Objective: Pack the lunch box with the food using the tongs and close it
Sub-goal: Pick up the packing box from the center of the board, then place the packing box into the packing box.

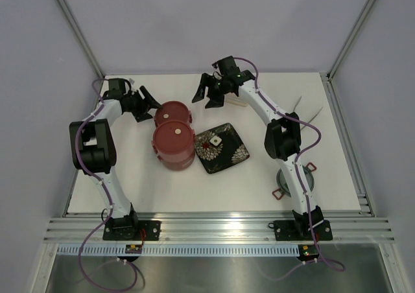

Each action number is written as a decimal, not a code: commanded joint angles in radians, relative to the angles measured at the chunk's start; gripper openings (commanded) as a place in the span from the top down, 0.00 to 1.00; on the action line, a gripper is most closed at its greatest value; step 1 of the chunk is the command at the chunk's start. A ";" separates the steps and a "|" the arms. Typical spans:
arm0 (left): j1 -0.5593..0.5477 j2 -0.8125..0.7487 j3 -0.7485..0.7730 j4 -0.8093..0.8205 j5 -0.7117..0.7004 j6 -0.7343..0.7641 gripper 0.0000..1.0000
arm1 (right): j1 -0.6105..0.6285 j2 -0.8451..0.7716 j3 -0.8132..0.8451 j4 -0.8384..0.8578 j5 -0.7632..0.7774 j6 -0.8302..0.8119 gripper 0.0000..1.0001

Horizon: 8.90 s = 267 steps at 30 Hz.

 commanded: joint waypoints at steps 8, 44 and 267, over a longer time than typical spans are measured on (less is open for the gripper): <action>0.006 -0.004 -0.002 0.021 0.082 0.019 0.28 | 0.013 0.047 0.010 0.113 -0.056 0.031 0.25; 0.017 0.007 0.064 -0.070 0.115 0.064 0.27 | 0.038 0.197 0.040 0.262 -0.165 0.087 0.45; 0.007 -0.692 -0.092 -0.204 0.265 -0.119 1.00 | 0.097 -0.499 -0.322 0.202 -0.177 0.048 1.00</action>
